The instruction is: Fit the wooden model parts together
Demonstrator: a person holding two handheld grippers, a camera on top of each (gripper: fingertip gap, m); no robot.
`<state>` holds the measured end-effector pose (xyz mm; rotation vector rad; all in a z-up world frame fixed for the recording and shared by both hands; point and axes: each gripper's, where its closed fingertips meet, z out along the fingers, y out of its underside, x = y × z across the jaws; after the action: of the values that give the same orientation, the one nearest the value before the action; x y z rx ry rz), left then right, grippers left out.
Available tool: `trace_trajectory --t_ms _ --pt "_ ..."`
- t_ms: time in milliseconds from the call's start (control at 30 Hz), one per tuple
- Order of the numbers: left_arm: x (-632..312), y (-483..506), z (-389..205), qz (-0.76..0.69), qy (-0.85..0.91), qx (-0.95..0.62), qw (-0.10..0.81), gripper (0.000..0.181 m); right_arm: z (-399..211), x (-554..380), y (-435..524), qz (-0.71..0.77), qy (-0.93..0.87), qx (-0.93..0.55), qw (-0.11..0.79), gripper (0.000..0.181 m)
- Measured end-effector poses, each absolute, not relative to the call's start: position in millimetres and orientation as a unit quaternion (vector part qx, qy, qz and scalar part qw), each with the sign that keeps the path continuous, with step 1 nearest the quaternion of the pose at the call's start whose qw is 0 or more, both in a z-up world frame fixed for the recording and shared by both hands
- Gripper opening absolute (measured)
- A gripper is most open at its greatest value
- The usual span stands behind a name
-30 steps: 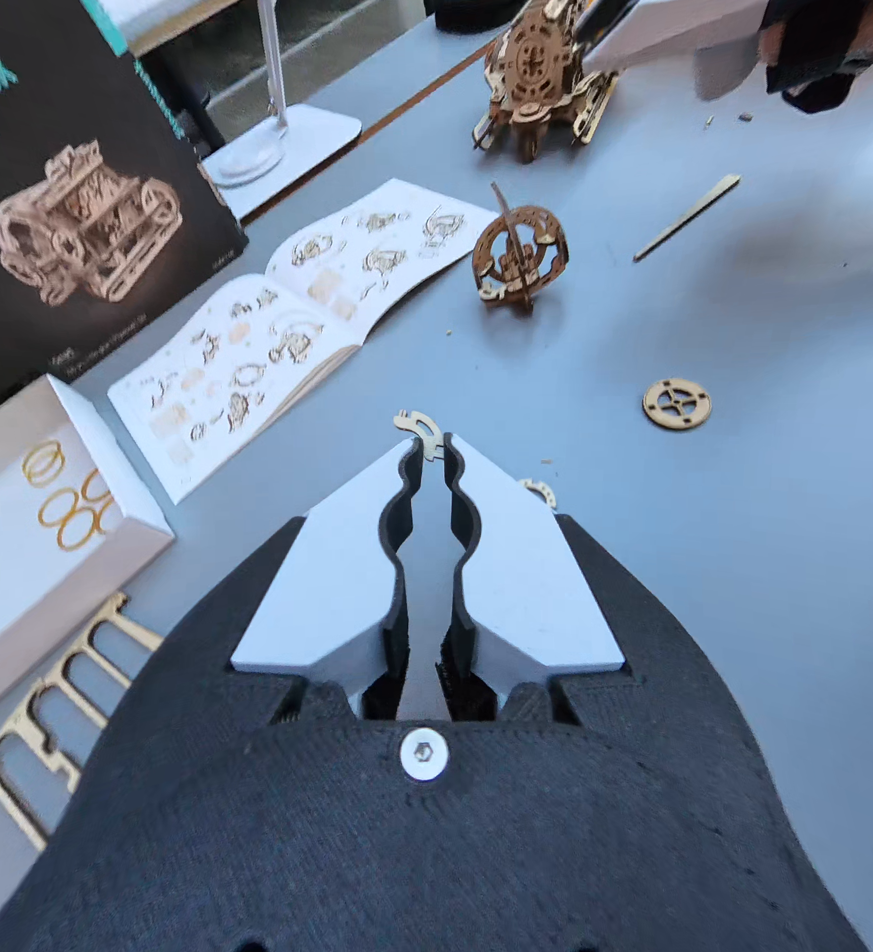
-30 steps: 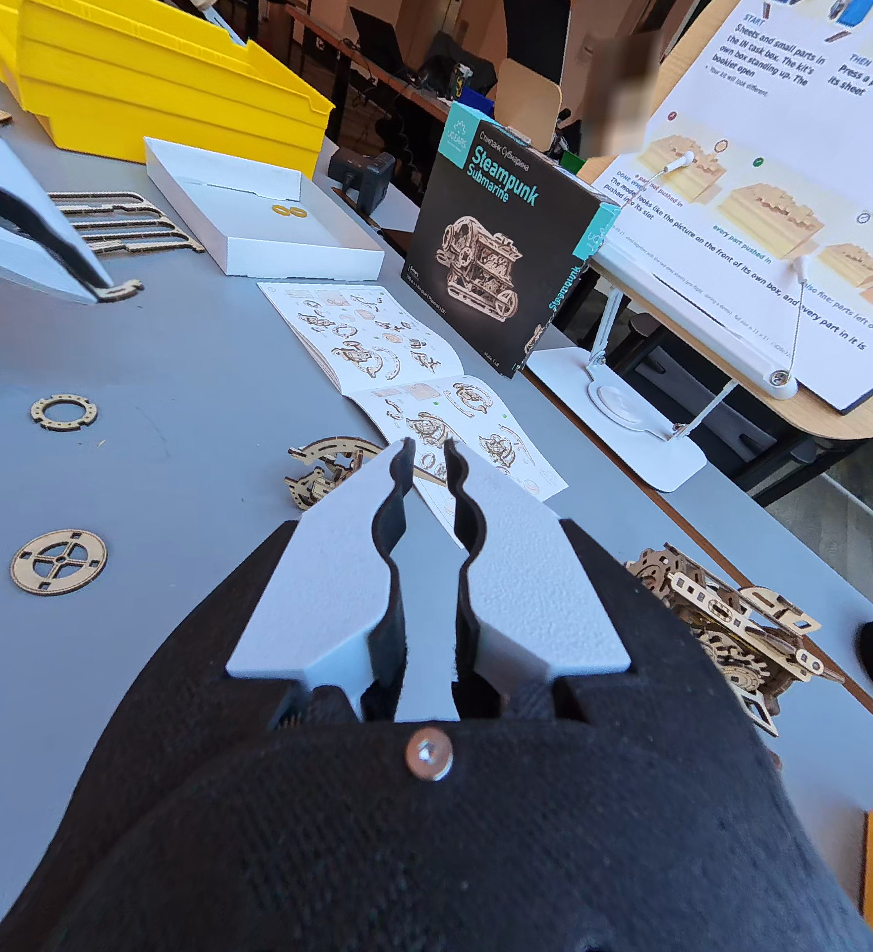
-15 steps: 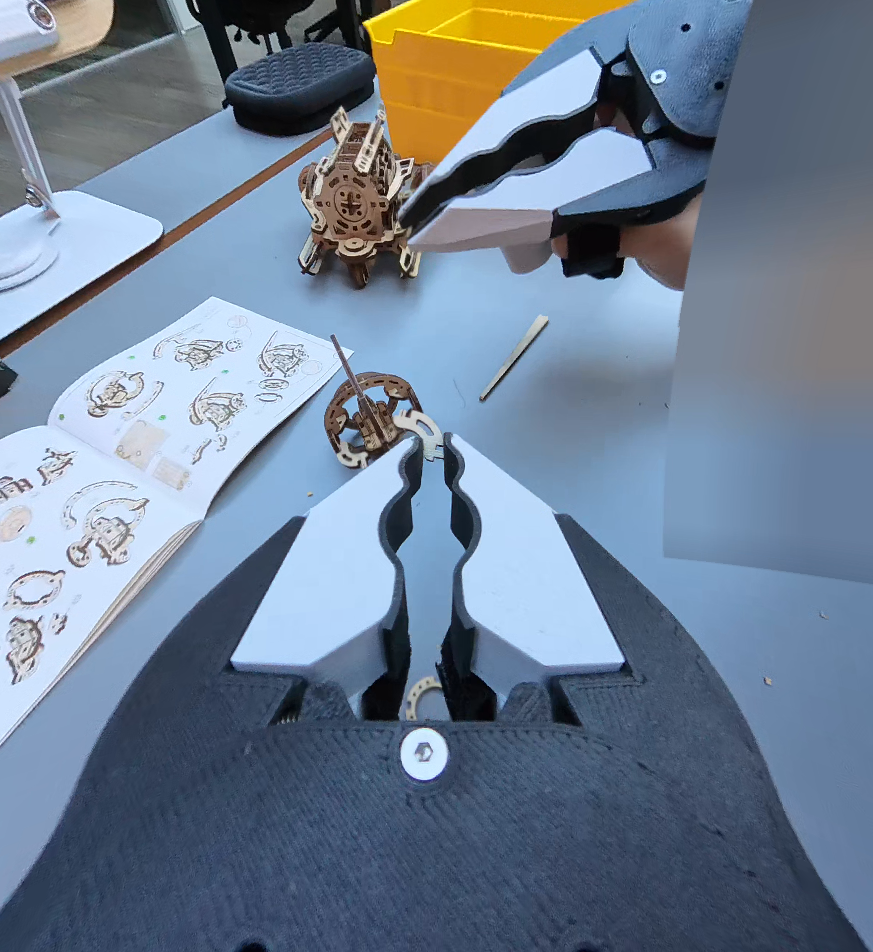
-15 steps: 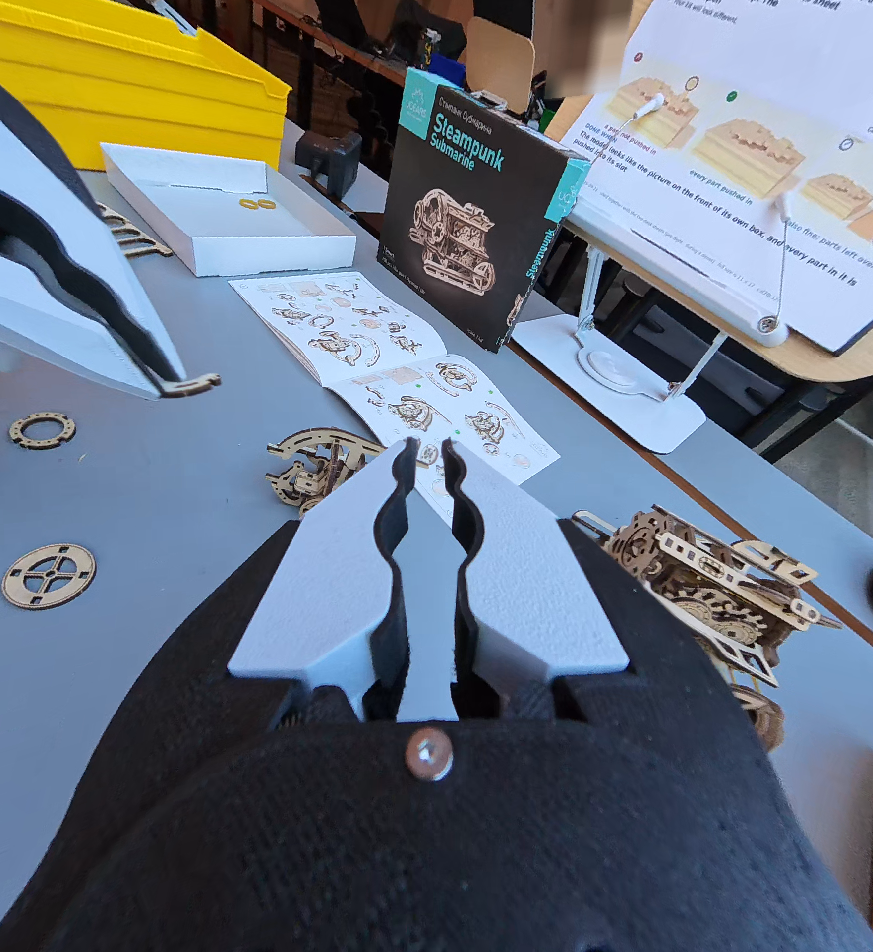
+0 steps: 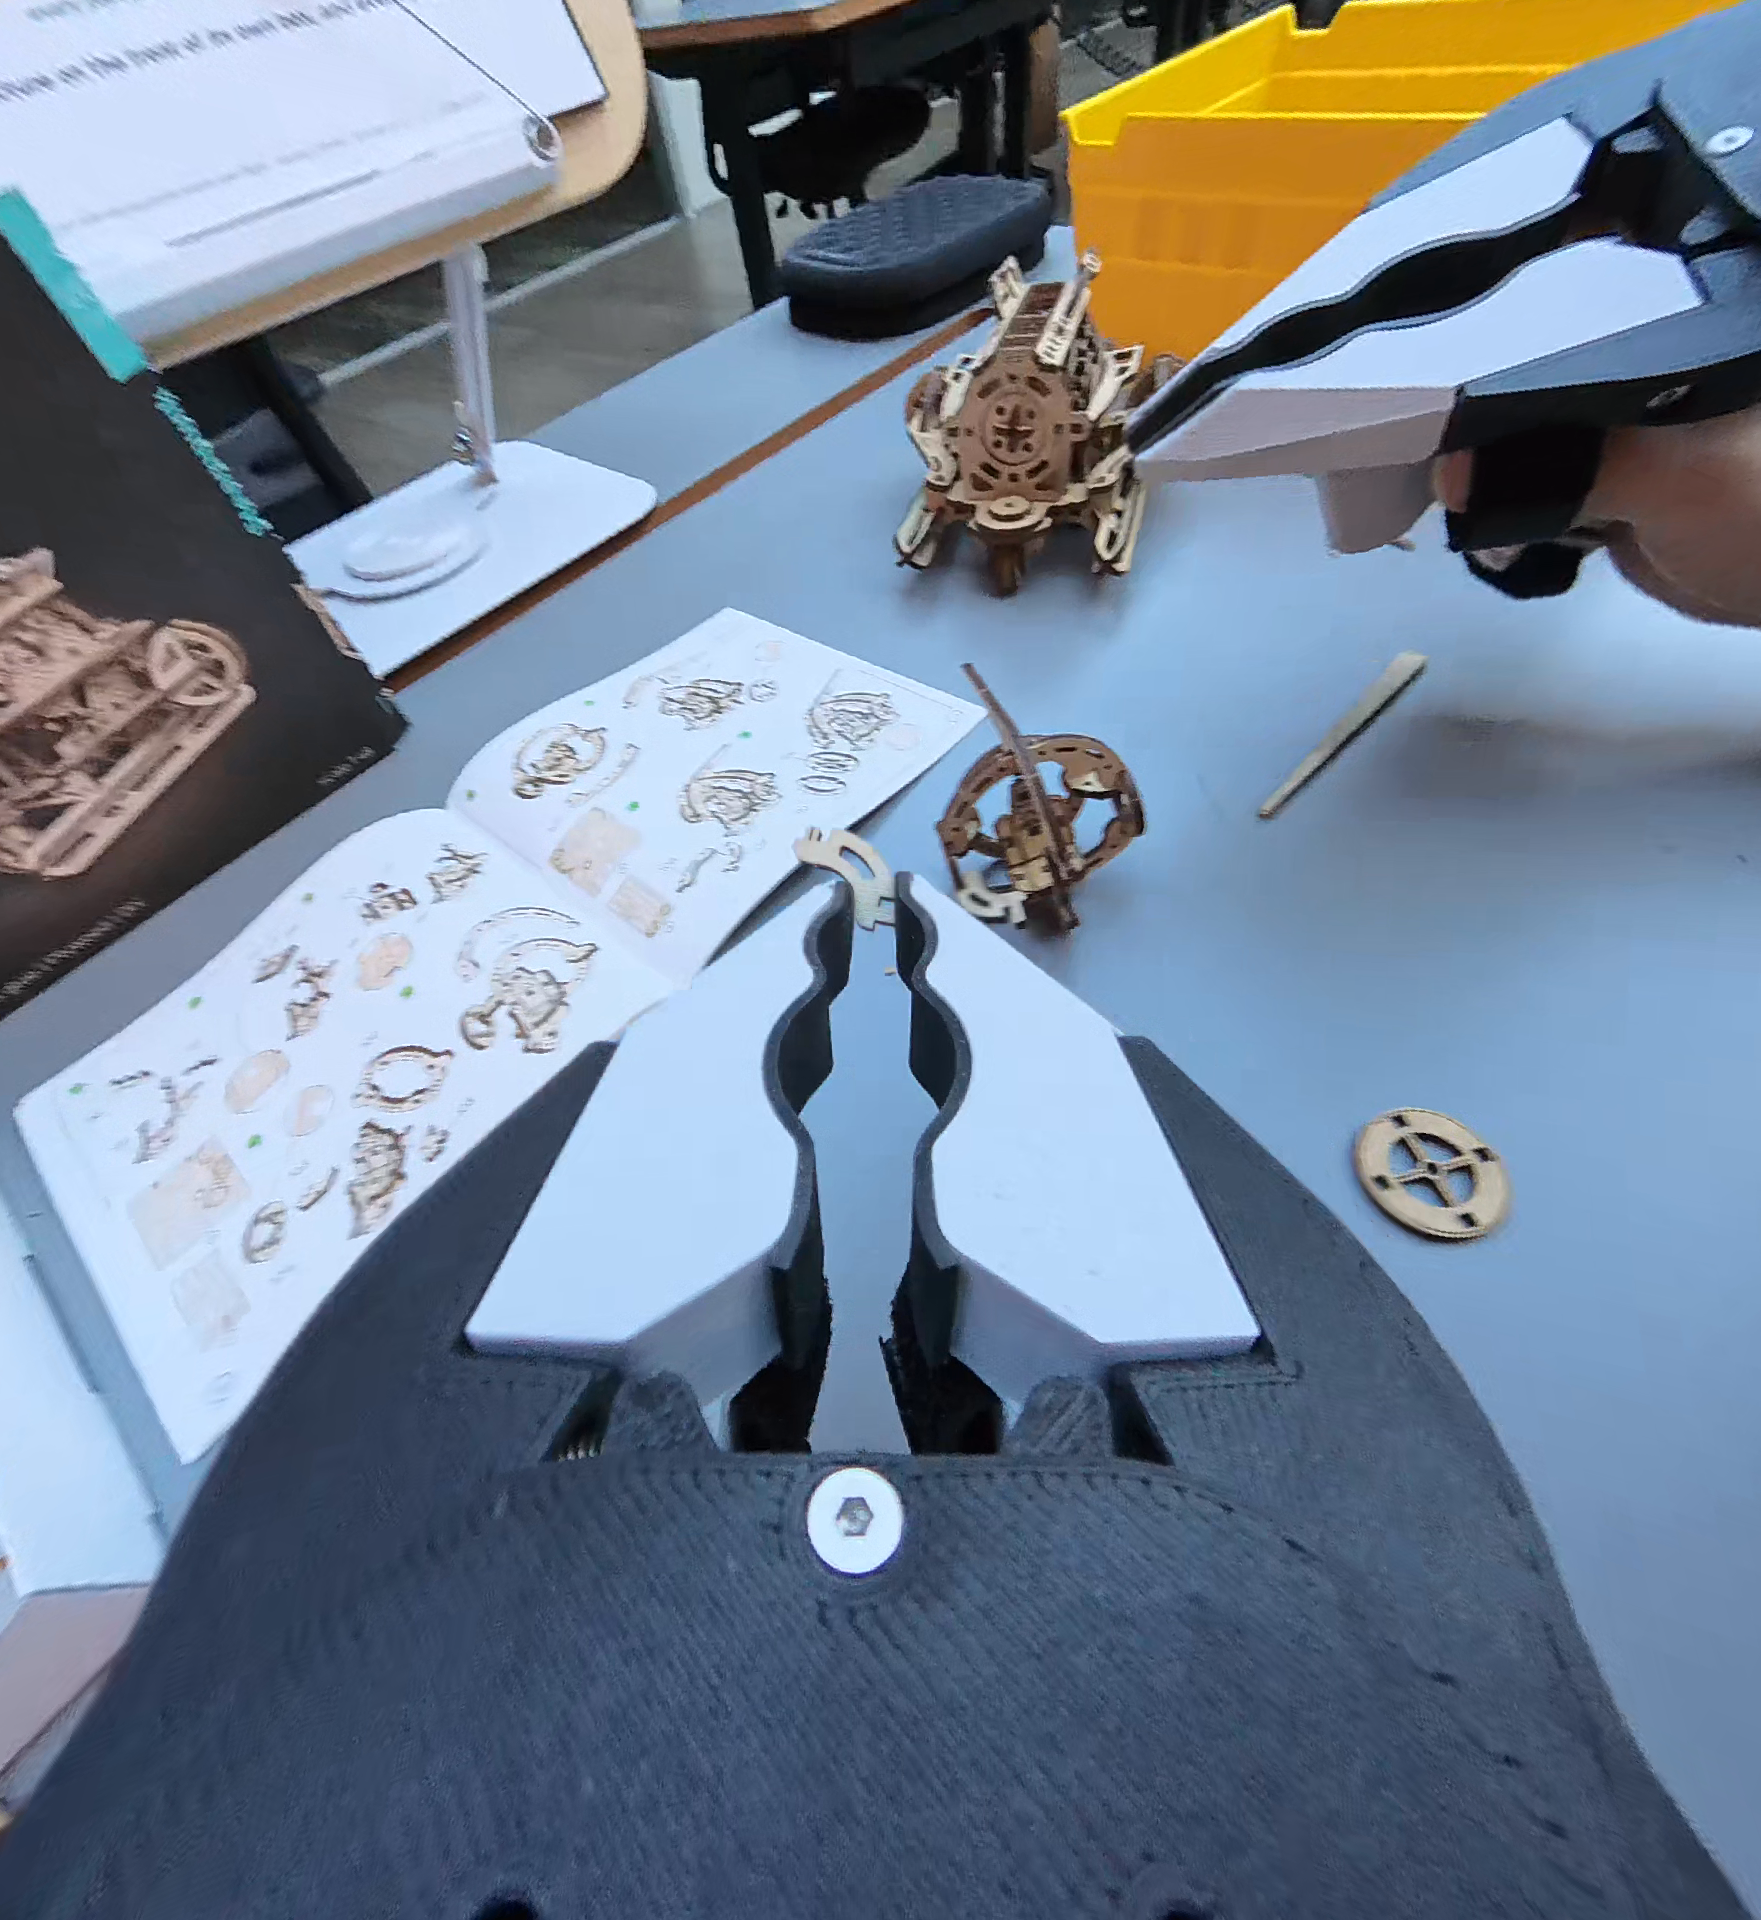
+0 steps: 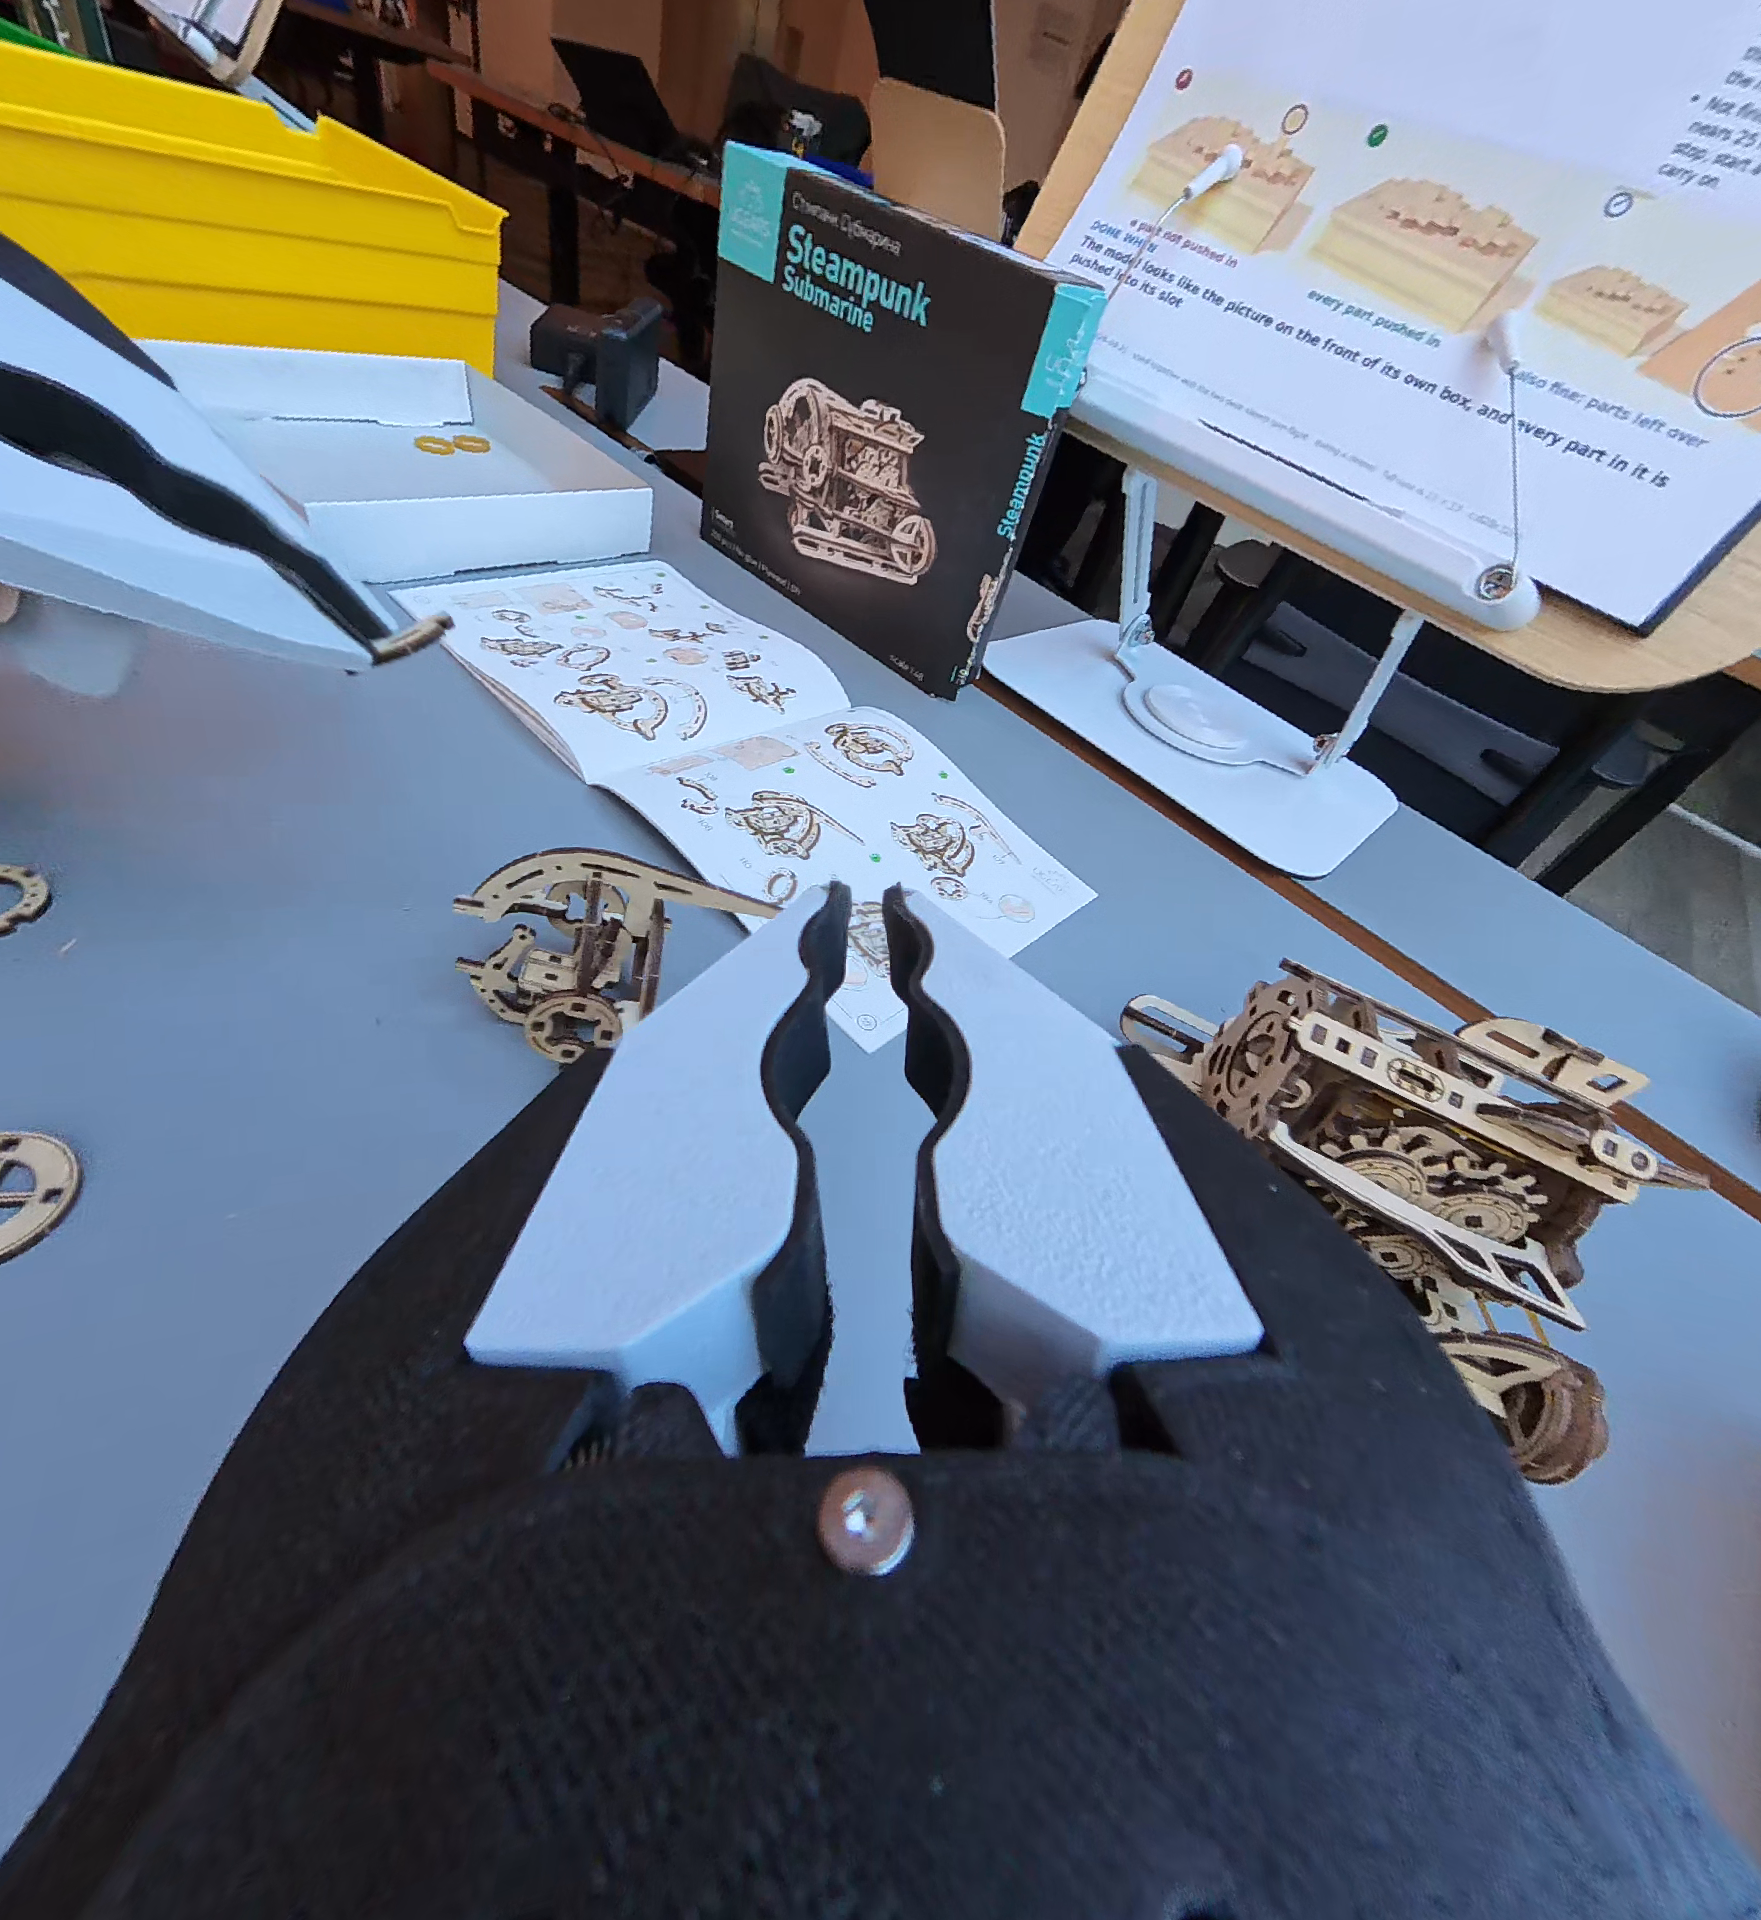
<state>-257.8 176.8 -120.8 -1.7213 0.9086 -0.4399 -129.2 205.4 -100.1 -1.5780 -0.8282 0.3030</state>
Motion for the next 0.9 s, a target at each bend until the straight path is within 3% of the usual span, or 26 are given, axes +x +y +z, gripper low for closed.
trace_trajectory --t_ms 900 --pt "-258.9 177.7 -119.8 -0.17 0.385 -0.723 0.548 0.006 -105.2 -130.9 203.8 0.103 -0.388 -0.678 0.616 0.004"
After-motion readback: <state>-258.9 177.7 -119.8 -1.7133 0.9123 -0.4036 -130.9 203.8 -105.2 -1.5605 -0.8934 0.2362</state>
